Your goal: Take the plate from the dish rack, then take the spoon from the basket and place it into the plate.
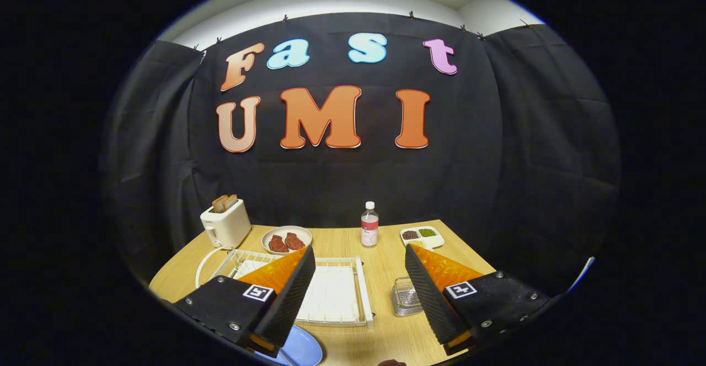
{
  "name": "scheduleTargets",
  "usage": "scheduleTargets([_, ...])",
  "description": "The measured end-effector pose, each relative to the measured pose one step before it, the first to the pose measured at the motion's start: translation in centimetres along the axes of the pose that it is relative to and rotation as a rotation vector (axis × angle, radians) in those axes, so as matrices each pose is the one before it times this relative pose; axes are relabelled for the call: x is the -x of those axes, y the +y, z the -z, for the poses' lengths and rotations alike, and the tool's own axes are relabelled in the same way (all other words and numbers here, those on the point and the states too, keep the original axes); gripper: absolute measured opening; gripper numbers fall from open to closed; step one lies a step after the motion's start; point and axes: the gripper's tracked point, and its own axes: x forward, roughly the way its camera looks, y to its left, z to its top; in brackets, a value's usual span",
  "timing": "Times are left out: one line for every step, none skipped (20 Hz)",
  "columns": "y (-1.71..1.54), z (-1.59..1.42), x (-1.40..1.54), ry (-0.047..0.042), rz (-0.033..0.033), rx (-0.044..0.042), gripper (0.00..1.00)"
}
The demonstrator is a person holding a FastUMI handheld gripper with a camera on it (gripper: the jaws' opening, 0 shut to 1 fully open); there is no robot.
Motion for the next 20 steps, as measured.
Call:
scheduleTargets([-0.155,-0.016,-0.060,-0.00044,0.00549,0.00132,0.97])
scheduleTargets([-0.093,0.137,-0.114,0.00432,0.00086,-0.00233,0.97])
scheduleTargets([0.041,0.029,0.022,0.00253,-0.00138,-0.00629,0.97])
scheduleTargets([0.053,-0.025,-0.017,0.00109,-0.00038,-0.00544,0.97])
scheduleTargets([-0.072,-0.006,0.009,-0.00064,0.00160,-0.00303,0.97])
scheduleTargets([0.042,0.138,-0.073,0.00037,0.00005,0.00188,0.97])
scheduleTargets([-0.029,0.161,-0.019,0.00065,0.00065,0.00319,0.97])
scheduleTargets([0.122,0.012,0.038,-0.00045,-0.00048,0.00256,0.97])
scheduleTargets([0.101,0.090,0.046,0.00145,-0.00268,0.00220,0.97])
scheduleTargets([0.113,0.145,0.002,0.00258,-0.00048,0.00144,0.97])
scheduleTargets([0.056,0.102,0.067,0.00106,-0.00080,0.00142,0.97])
scheduleTargets([0.119,0.081,0.013,0.00111,-0.00102,0.00042,0.97])
scheduleTargets([0.100,0.024,0.034,-0.00106,-0.00170,-0.00014,0.97])
scheduleTargets([0.079,0.067,0.001,0.00201,-0.00104,-0.00097,0.97])
scheduleTargets([0.088,0.084,0.142,0.00104,0.00104,-0.00151,0.97])
scheduleTargets([0.059,0.070,-0.078,0.00160,-0.00058,-0.00062,0.98])
scheduleTargets([0.099,0.112,0.032,0.00233,-0.00134,-0.00099,0.97])
scheduleTargets([0.071,0.018,0.045,0.00094,-0.00156,-0.00056,0.98])
scheduleTargets([0.055,0.030,0.093,-0.00025,-0.00026,-0.00026,0.97])
scheduleTargets([0.120,0.008,0.012,-0.00110,-0.00144,0.00078,0.97])
